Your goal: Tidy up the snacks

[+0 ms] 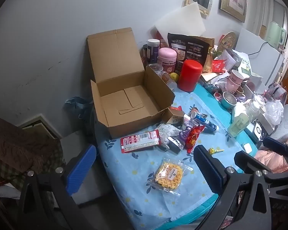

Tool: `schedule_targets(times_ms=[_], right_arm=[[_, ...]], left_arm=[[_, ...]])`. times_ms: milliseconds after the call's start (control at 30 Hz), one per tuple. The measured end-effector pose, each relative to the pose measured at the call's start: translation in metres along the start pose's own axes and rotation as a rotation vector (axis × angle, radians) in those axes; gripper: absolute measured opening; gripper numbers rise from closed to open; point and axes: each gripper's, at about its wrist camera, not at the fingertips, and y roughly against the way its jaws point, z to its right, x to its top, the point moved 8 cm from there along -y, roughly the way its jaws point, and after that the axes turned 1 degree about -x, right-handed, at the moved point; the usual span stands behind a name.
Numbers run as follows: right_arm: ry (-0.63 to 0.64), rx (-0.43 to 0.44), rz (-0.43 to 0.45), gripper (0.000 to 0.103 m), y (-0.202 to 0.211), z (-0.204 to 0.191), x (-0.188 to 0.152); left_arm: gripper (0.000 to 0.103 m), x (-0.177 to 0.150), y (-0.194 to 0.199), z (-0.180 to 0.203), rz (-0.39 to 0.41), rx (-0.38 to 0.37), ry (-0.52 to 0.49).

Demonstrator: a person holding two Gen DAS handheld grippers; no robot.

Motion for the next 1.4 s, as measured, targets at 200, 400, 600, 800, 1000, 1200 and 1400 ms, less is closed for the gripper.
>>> schedule_targets(times_ms=[200, 400, 600, 800, 1000, 1200, 1400], right_arm=[[-0.002, 0.002, -0.001, 0.103, 0.004, -0.001, 0.000], [-0.008, 0.001, -0.005, 0.103, -0.002, -0.006, 0.000], [-0.006, 0.005, -0.001, 0.103, 0.000, -0.003, -0.003], [-0.007, 0.004, -0.001, 0.103, 0.001, -0.003, -0.003], [-0.006, 0.004, -0.002, 0.103, 0.001, -0.003, -0.003], [-0.009, 0.004, 0.000, 0.103, 0.003, -0.002, -0.004], [-0.008, 0.004, 0.000, 0.103, 0.003, -0.002, -0.004]], left_arm=[[0.103, -0.004, -0.001, 0.002, -0.004, -0.001, 0.006], [0.103, -0.006, 0.000, -0.001, -0.009, -0.010, 0.018], [0.103, -0.006, 0.002, -0.003, -0.007, -0.011, 0.013], [0.103, -0.006, 0.003, -0.004, -0.013, -0.009, 0.015], [0.103, -0.005, 0.004, -0.005, -0.016, -0.010, 0.013], [0.103, -0.006, 0.005, -0.007, -0.017, -0.005, 0.012], [0.103, -0.006, 0.005, -0.008, -0.018, -0.002, 0.011]])
